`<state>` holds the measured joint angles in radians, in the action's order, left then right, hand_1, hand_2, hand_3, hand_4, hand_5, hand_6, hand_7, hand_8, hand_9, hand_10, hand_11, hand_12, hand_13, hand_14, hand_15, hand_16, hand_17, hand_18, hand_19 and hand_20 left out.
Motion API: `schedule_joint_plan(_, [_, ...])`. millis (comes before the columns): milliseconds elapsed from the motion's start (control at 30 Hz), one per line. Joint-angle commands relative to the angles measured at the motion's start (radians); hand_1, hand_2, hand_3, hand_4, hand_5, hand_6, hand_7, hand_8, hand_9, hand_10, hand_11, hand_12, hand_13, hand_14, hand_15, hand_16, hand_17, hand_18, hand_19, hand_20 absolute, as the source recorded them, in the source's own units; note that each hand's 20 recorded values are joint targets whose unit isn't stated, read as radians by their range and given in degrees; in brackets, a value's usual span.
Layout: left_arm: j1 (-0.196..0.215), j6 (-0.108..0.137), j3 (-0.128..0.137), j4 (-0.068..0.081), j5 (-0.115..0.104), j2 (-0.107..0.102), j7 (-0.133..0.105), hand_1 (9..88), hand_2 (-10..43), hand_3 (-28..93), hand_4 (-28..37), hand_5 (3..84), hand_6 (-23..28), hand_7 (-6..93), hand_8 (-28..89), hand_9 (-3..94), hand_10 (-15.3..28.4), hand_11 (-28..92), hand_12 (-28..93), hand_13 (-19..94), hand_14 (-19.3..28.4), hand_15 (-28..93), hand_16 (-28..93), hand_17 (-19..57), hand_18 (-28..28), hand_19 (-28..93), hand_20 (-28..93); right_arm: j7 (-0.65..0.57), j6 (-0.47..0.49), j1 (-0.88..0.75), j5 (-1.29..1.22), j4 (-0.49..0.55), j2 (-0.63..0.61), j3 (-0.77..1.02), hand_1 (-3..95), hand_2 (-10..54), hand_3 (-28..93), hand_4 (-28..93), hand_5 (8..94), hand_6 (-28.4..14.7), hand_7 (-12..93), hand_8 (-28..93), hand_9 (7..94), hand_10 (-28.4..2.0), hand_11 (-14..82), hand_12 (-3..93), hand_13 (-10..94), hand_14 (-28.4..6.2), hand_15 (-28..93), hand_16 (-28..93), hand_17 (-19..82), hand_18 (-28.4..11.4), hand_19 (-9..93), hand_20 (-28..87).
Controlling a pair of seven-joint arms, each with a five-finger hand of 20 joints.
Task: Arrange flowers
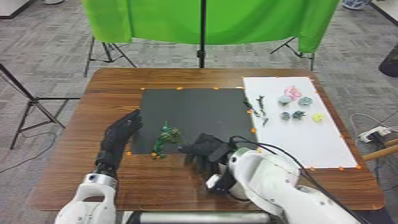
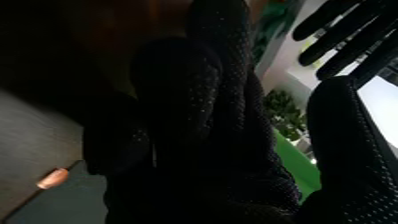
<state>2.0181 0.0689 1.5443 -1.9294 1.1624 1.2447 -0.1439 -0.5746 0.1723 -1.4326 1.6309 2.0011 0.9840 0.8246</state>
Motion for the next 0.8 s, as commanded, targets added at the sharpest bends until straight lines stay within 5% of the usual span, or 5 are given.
schedule_joint_plan(33, [0.015, -0.008, -0.010, 0.016, 0.005, 0.017, 0.010, 26.0, -4.1, 64, -22.0, 38.7, 2.8, 9.3, -6, 36.0, 11.3, 11, 13, 27, 15.7, 15, 3, -0.4, 13.1, 5, 17, 0.004, 0.005, 0.017, 0.112, -0.030, -0.015, -0.036, 23.4, 13.2, 51, -14, 73.1, -2.4, 12, -8, 88.7, -13.9, 30.8, 27.4, 88, -7.5, 55, 34, 56, -18.6, 93, 53])
schedule_joint_plan(433, [0.020, -0.006, -0.006, 0.014, 0.004, 0.020, 0.008, 26.2, -3.9, 64, -21.9, 38.6, 2.8, 9.2, -6, 36.0, 11.3, 11, 13, 27, 15.8, 15, 3, -0.4, 13.1, 5, 17, 0.017, 0.022, -0.016, -0.032, 0.029, -0.034, 0.023, 22.8, 11.8, 51, -13, 73.3, -2.5, 12, -8, 88.7, -13.8, 31.0, 27.3, 88, -7.4, 55, 33, 56, -18.7, 93, 53])
schedule_joint_plan(800, [0.016, -0.008, -0.008, 0.015, 0.005, 0.018, 0.009, 26.1, -4.0, 64, -21.9, 38.7, 2.8, 9.1, -6, 36.0, 11.3, 11, 13, 27, 15.9, 15, 3, -0.4, 13.1, 5, 17, 0.023, 0.050, 0.006, 0.162, 0.022, -0.082, 0.017, 22.9, 11.2, 51, -13, 74.9, -2.1, 12, -8, 89.2, -13.7, 31.3, 27.3, 88, -7.5, 56, 33, 56, -18.9, 93, 53])
